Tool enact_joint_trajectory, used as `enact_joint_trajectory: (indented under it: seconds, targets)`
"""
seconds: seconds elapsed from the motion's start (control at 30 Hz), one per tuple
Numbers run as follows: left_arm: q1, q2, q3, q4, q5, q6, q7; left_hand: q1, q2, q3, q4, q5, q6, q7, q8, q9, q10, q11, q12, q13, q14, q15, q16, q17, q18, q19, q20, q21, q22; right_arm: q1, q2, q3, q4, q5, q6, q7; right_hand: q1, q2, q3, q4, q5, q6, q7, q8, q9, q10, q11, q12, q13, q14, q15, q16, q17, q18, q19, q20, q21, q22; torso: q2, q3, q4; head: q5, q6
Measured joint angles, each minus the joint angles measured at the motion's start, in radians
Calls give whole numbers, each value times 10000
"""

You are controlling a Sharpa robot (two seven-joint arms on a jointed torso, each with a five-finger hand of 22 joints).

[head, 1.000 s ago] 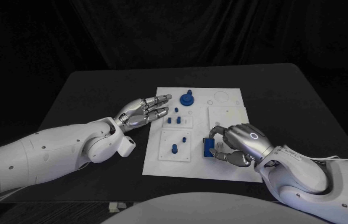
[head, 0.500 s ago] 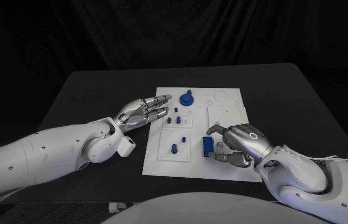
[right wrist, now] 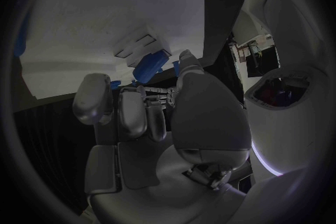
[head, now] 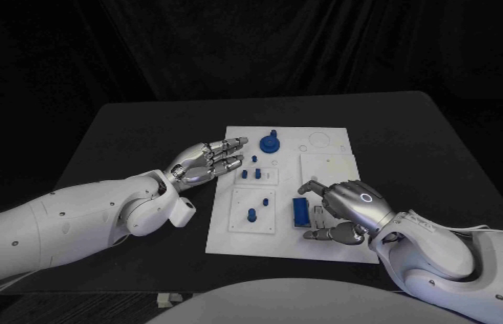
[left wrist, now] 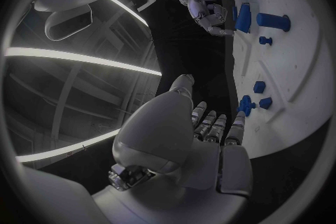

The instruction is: Assemble the parts on the task board

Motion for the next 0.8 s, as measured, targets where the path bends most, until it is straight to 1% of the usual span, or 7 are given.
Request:
enact_joint_trajectory:
  seconds: [0.17, 0.2, 0.3, 0.37, 0.43, 0.53, 0.8]
  targets:
    - [0, 6, 0, -2, 0, 3, -2, 0, 0, 0, 0, 0, 0, 0, 0, 0, 0, 0, 0, 0, 0, 0, 0, 0, 0, -1, 0, 0, 0, 0, 23, 0, -24, 3, 39, -2, 168, 362, 301, -19, 795, 125, -15, 345, 0, 0, 0, 0, -1, 0, 0, -40, -22, 1, 0, 0, -30, 7, -1, 0, -1, -5, 0]
    - [0, 6, 2, -3, 0, 3, -2, 0, 0, 0, 0, 0, 0, 0, 0, 0, 0, 0, 0, 0, 0, 0, 0, 0, 0, 0, 0, 0, 0, -1, 29, 0, -30, 3, 43, -2, 229, 502, 408, -28, 1286, 201, -15, 448, -1, 0, 0, 0, -1, 0, 0, -40, -22, 0, 0, 0, -41, 7, 0, 0, -2, -5, 0]
    - [-1, 9, 3, -3, 0, 5, -3, 0, 0, 0, 0, 0, 0, 0, 0, 0, 0, 0, 0, 0, 0, 0, 0, -1, -1, 0, 0, 0, -1, -1, 53, 0, -56, 4, 51, -2, 290, 699, 557, -42, 2472, 276, -19, 640, -1, 0, 0, 1, -1, 0, 0, -40, -22, 1, 0, 0, -41, 6, 0, 0, -2, -5, 0]
    - [-1, 9, 3, -4, 0, 5, -4, 0, 0, 0, 0, 0, 0, 0, 0, 0, 0, 0, 0, 0, 0, 0, 0, 0, 0, 0, 0, 0, -1, -1, 72, 0, -80, 5, 61, -3, 356, 765, 659, -54, 3126, 322, -35, 720, -21, 0, 0, 1, -1, 0, 0, -40, -22, 0, 0, 0, -41, 6, 0, 0, -2, -5, 0]
    - [-1, 9, 1, -4, 0, 6, -4, 0, 0, 0, 0, 0, 0, 0, 0, 0, 0, 0, 0, 0, 0, 0, 0, 0, 0, 0, 0, 0, -1, -1, 97, 0, -110, 5, 74, -4, 358, 768, 682, -57, 3480, 321, -35, 729, -69, 0, 0, 1, -1, 0, 0, -40, -27, 0, 0, 0, -41, 6, 1, 0, -2, -5, 0]
    - [-1, 9, 1, -4, 0, 6, -4, 0, 0, 2, -2, 0, 0, 0, 0, 0, 0, 0, 0, 0, 0, 0, 0, 0, 0, 0, 0, 0, -1, -2, 147, 0, -168, 6, 101, -7, 398, 808, 682, -57, 3702, 322, -35, 776, -105, 0, 0, -34, -1, 0, 0, -40, -32, 0, 0, -1, -77, 5, 2, 0, -2, 1, 0]
    - [-2, 11, -1, -3, 0, 8, -6, 0, 0, 28, -28, 0, 0, 0, 0, 0, 0, 0, 0, 0, 0, 0, 0, 0, 0, 0, 0, 0, -2, -2, 257, 0, -270, 7, 165, -17, 397, 808, 709, -84, 3624, 321, -35, 776, -155, 0, -1, -33, -1, 0, -1, -78, -64, 0, 0, 0, -120, 4, 3, -1, -1, 7, 0]
